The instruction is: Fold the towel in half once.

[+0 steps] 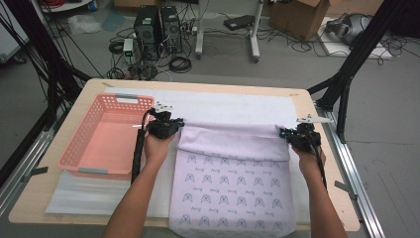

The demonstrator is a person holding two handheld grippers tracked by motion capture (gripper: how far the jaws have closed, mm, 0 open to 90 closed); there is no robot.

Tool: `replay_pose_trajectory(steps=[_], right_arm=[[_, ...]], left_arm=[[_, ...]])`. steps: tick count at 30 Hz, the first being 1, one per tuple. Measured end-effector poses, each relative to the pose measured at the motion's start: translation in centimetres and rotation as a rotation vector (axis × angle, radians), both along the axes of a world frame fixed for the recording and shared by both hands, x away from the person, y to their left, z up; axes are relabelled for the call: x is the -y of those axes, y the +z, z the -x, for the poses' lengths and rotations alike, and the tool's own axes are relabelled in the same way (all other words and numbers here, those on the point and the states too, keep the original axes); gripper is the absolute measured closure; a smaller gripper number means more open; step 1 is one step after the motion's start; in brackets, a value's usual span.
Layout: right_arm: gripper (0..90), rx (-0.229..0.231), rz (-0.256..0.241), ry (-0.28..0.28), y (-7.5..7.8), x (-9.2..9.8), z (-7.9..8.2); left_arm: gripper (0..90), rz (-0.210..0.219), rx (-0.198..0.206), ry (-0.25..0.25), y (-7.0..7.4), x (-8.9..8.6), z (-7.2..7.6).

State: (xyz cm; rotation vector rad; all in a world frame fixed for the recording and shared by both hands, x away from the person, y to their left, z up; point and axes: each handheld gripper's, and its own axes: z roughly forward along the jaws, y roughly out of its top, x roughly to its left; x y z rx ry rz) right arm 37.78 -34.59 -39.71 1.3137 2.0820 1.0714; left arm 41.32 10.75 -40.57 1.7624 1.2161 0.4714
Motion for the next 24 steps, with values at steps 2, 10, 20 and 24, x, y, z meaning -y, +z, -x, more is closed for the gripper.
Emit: replay_pose_trajectory(steps=[2, 10, 20, 24], right_arm=[[85.7, -0.002, 0.0, -0.004, 0.4, -0.2, -1.0], [85.7, -0.004, -0.022, -0.03, 0.4, -0.4, -3.3], [64.6, -0.033, -0.063, -0.079, -0.5, -0.2, -3.8], [63.9, -0.044, -0.072, -0.064, -0.3, -0.2, -3.4]], left_arm=[[87.2, 0.011, 0.0, 0.009, 0.1, -0.2, -0.6], [87.2, 0.031, -0.001, 0.007, -0.3, -0.4, -2.2], [56.3, 0.067, -0.07, -0.043, -1.2, -0.1, -1.8], [55.4, 0.05, -0.091, -0.062, -1.9, 0.3, -1.5]])
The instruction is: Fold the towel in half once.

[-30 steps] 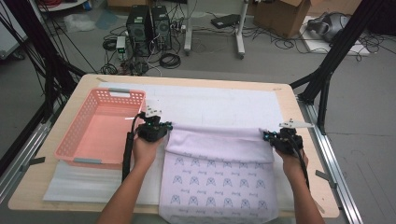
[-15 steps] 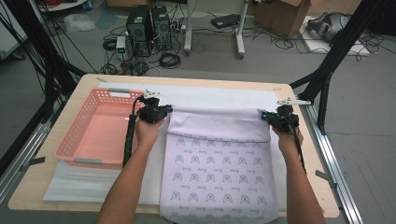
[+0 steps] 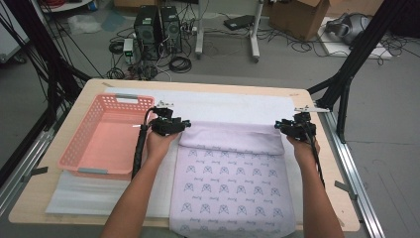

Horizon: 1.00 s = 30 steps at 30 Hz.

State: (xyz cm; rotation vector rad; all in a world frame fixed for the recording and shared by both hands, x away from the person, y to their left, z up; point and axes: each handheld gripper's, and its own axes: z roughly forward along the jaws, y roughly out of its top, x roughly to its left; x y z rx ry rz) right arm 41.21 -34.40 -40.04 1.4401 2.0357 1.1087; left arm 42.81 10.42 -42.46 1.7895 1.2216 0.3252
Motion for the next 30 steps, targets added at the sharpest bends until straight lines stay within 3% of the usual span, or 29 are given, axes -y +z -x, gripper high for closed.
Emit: replay_pose_trajectory(steps=[3, 5, 8, 9, 10, 11, 14, 18, 19, 20, 21, 22, 24, 26, 27, 30], right_arm=[[63.7, -0.027, 0.028, 0.013, -0.4, -0.3, 0.3], [63.9, -0.05, 0.054, 0.013, -1.1, -0.3, 0.5], [70.8, -0.077, 0.083, 0.01, -1.8, -0.4, 0.6], [79.5, -0.08, 0.087, 0.027, -1.9, -0.5, 0.7], [80.8, -0.075, 0.101, 0.04, -1.8, -0.7, 0.7], [86.8, -0.074, 0.108, 0.049, -1.8, -1.0, 0.8], [89.3, -0.074, 0.12, 0.069, -1.7, -1.2, 0.9], [87.6, -0.068, 0.11, 0.042, -1.3, -0.8, 1.2], [71.3, -0.06, 0.106, 0.027, -1.1, -0.6, 1.3], [63.3, -0.063, 0.082, -0.001, -1.1, -0.4, 1.3], [63.2, -0.073, 0.065, -0.008, -1.1, -0.4, 1.3], [62.8, -0.1, 0.082, -0.008, -1.3, -0.3, 1.3], [68.1, -0.131, 0.114, 0.003, -1.6, -0.5, 1.3], [85.0, -0.116, 0.123, 0.023, -1.7, -0.7, 1.7], [87.0, -0.093, 0.131, 0.031, -1.6, -0.7, 1.9], [87.8, -0.098, 0.112, 0.029, -1.8, -0.3, 2.4]], left_arm=[[54.0, -0.028, -0.046, -0.018, -0.8, 0.4, 0.0], [55.5, -0.05, -0.042, -0.035, -1.0, 0.7, 0.2], [70.3, -0.066, -0.012, -0.041, -1.2, 0.9, 0.7], [79.1, -0.093, -0.005, -0.053, -1.4, 1.1, 0.9], [88.1, -0.118, 0.007, -0.068, -1.6, 1.2, 1.1], [89.4, -0.118, 0.009, -0.064, -1.7, 1.3, 1.3], [89.6, -0.119, 0.013, -0.054, -1.6, 1.1, 1.7], [89.6, -0.095, 0.027, -0.051, -1.3, 0.9, 2.1], [89.5, -0.08, 0.027, -0.042, -1.2, 0.9, 2.2], [89.5, -0.074, 0.026, -0.037, -1.2, 0.8, 2.2], [89.1, -0.073, 0.027, -0.026, -1.2, 0.8, 2.2], [87.1, -0.076, 0.022, -0.026, -1.3, 0.8, 2.2], [88.4, -0.089, 0.02, -0.027, -1.6, 0.9, 2.3], [89.5, -0.097, 0.011, -0.032, -1.8, 1.0, 2.4], [89.6, -0.095, 0.016, -0.032, -1.9, 1.0, 2.5], [89.8, -0.099, 0.024, -0.031, -1.8, 0.8, 2.8]])
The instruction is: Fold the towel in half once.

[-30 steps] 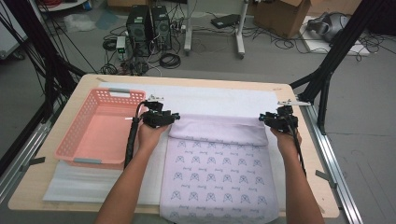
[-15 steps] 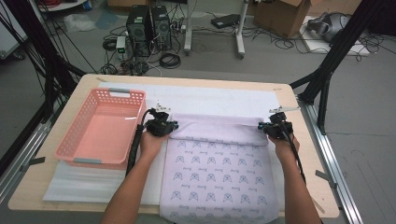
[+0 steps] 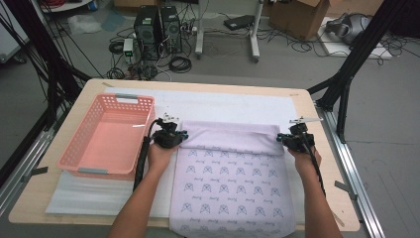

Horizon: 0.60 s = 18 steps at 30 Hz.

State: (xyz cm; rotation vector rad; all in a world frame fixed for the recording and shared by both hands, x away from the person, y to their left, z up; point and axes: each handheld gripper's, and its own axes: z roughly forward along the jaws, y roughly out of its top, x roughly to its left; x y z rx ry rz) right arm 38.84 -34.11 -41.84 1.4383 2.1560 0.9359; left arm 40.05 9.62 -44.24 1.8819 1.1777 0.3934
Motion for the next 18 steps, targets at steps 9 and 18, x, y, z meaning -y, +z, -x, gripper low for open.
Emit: replay_pose_trajectory(steps=[9, 18], right_arm=[[87.9, 0.042, -0.066, -0.022, 0.2, 1.1, 1.1], [87.9, 0.046, -0.059, -0.002, 0.4, 0.9, 1.4]], left_arm=[[75.0, 0.06, 0.007, 0.048, 0.6, -0.2, 0.1], [89.4, -0.044, 0.022, 0.019, 0.1, 1.4, 0.3]])
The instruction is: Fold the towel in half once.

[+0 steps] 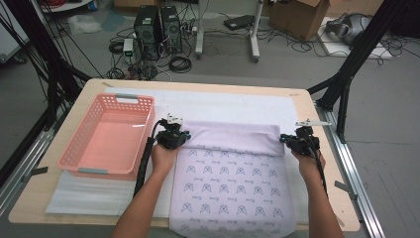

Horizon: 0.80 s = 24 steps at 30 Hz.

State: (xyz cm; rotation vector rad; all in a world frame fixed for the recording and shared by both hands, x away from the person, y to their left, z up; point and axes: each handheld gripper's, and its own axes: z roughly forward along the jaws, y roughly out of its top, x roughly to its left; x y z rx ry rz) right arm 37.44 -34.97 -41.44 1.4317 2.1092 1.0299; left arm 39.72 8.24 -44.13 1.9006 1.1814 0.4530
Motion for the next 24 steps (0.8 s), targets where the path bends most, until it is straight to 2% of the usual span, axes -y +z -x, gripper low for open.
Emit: replay_pose_trajectory(steps=[3, 6, 8, 11, 15, 24], right_arm=[[87.9, 0.003, -0.004, 0.004, -0.1, 0.0, 0.3], [87.9, 0.01, -0.006, 0.013, -0.1, 0.0, 0.7], [87.9, 0.015, -0.009, 0.017, 0.0, 0.1, 1.1], [87.9, 0.035, -0.011, 0.031, 0.3, 0.0, 1.9], [87.9, 0.062, -0.01, 0.047, 0.8, 0.0, 3.2], [88.0, 0.108, -0.031, 0.062, 0.9, 0.5, 7.0]], left_arm=[[89.6, 0.008, -0.007, -0.016, 0.2, -0.2, 0.2], [89.7, 0.024, 0.011, -0.028, 0.7, -0.4, 0.7], [89.8, 0.057, 0.03, -0.023, 1.0, -0.6, 1.3], [89.8, 0.051, 0.037, -0.034, 0.9, -0.8, 2.1], [89.8, 0.085, 0.048, -0.03, 1.0, -1.2, 3.3], [89.8, 0.124, 0.083, -0.075, 1.4, -2.1, 7.3]])
